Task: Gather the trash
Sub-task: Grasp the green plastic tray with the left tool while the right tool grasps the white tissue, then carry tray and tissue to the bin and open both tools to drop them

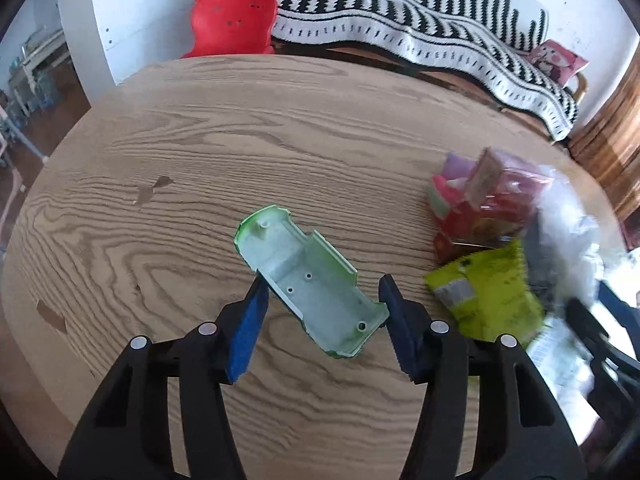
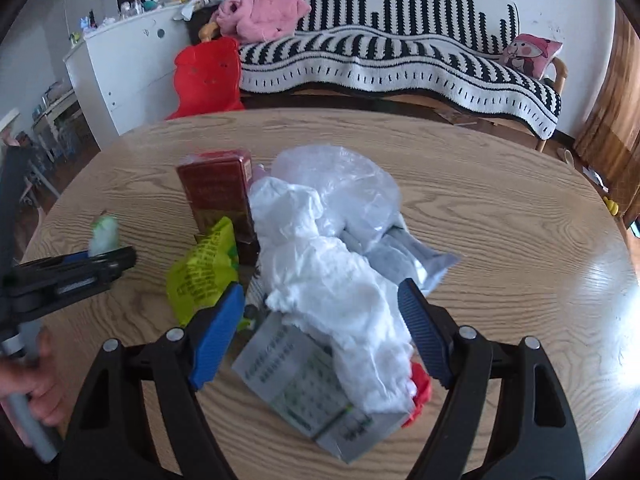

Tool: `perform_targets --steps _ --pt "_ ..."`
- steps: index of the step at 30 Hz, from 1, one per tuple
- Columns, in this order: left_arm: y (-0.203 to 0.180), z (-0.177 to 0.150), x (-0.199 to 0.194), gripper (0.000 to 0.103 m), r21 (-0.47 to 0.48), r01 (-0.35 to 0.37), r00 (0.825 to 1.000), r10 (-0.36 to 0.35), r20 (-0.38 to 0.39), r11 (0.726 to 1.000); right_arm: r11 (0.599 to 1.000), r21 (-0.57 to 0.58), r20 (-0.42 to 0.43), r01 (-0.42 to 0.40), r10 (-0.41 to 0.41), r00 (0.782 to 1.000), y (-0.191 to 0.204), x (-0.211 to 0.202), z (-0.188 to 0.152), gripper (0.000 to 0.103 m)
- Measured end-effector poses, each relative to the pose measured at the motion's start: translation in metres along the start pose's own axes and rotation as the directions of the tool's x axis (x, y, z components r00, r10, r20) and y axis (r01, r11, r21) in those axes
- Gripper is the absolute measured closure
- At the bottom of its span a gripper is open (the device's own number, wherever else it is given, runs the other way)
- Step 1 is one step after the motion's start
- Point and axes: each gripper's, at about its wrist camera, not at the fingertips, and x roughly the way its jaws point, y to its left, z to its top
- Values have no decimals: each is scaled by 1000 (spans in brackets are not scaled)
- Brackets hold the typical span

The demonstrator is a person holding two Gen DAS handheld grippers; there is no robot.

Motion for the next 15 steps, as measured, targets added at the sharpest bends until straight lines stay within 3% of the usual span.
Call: perform_targets --steps 1,3,11,15 --pt "-1 -3 -5 47 6 5 1000 -5 12 1000 1000 6 -8 -1 1 1000 -1 2 1 70" --pt "-8 -6 -18 47 34 7 999 -9 44 999 1000 26 -7 -8 9 1000 -6 -2 0 82" --pt "-54 -24 -63 47 148 96 987 -114 116 984 984 134 83 -113 103 991 -49 -71 -14 83" --pt "-96 -41 -83 47 218 169 972 -199 124 961 977 202 80 -70 55 995 -96 -102 -43 83"
